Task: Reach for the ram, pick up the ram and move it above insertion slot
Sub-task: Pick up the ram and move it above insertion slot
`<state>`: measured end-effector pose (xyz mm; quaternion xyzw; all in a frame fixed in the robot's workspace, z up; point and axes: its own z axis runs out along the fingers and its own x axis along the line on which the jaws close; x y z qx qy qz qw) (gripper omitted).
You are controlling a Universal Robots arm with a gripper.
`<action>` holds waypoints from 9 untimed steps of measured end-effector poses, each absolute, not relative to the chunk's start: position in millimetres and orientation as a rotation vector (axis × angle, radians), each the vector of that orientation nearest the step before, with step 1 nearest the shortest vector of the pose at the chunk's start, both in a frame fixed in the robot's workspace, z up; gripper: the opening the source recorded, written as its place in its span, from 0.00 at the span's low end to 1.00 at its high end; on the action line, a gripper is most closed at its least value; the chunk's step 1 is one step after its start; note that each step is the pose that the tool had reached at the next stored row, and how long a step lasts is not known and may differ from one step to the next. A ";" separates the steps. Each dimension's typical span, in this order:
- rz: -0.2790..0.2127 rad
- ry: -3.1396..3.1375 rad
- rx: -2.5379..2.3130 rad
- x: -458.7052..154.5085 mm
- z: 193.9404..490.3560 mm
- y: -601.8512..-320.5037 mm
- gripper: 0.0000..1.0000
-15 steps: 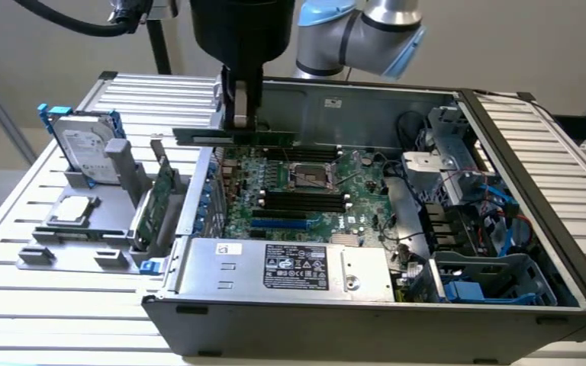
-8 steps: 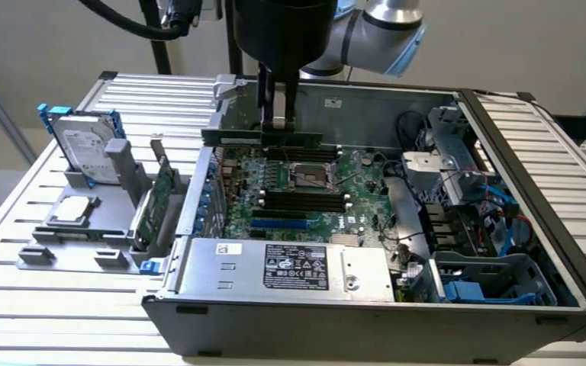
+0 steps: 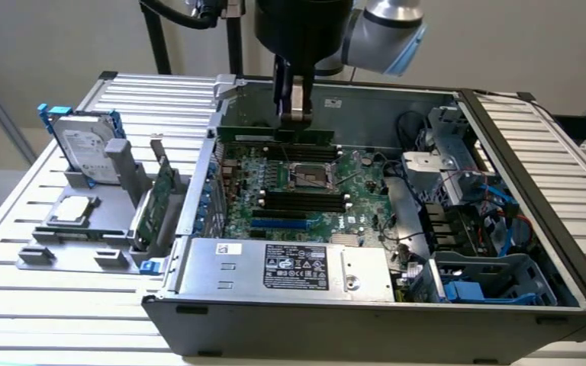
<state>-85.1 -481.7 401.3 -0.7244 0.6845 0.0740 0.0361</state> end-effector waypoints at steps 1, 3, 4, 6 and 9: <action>0.221 2.106 -2.228 -84.2 400.9 -478.4 0.13; 0.210 2.113 -2.235 -82.3 400.1 -472.2 0.13; 0.205 2.115 -2.237 -81.2 399.7 -469.5 0.13; 0.197 2.120 -2.241 -78.9 399.0 -464.6 0.13; 0.185 2.127 -2.247 -75.6 397.8 -457.8 0.13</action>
